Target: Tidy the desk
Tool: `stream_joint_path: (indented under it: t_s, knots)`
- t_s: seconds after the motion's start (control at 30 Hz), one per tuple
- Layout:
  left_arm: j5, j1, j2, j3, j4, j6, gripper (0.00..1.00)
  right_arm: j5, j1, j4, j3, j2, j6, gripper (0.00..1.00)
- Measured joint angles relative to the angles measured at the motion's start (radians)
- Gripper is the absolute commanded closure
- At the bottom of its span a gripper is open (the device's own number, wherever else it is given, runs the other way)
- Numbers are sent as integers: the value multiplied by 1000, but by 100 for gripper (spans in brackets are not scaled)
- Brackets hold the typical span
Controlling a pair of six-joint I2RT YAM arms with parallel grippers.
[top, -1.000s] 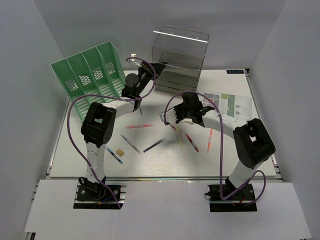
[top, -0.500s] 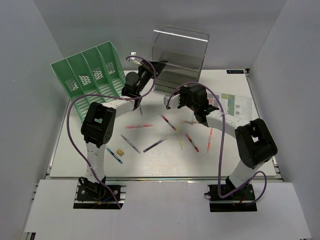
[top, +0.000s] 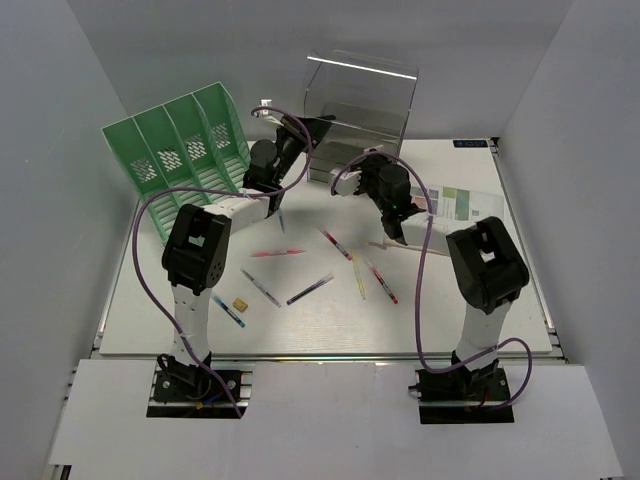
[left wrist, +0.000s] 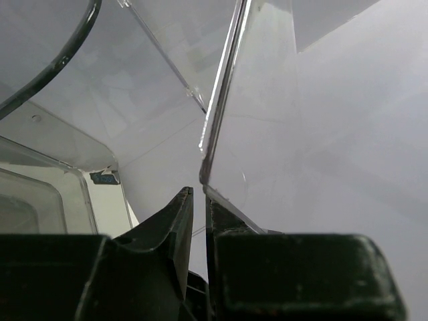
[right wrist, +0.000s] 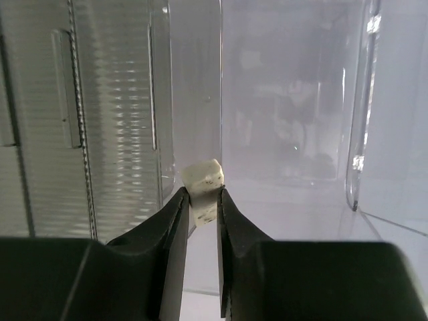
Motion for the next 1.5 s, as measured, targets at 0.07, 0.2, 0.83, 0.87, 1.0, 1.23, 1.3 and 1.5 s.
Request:
stream_joint_path:
  t_s: [0.07,0.2,0.83,0.87,1.0,1.23,1.3,1.5]
  knots:
    - [0,0,0,1,0,0,75,26,-1,37,16,43,-11,100]
    - [0,0,0,1,-7,0,75,69,-1,50,77,106,-11,100]
    - [0,0,0,5,-10,-3,76,227,-1,-101,288,162,282,65]
    - [0,0,0,5,-10,-3,76,229,-1,-108,288,163,286,61]
    - [0,0,0,5,-10,-3,76,230,-1,-130,288,166,304,48]
    - [0,0,0,6,-10,-3,76,154,-2,-124,201,117,306,62]
    - [0,0,0,6,-10,-3,76,82,-4,-134,130,59,301,67]
    - [-1,-1,0,6,-11,-3,76,-175,-7,-223,-50,-105,244,90]
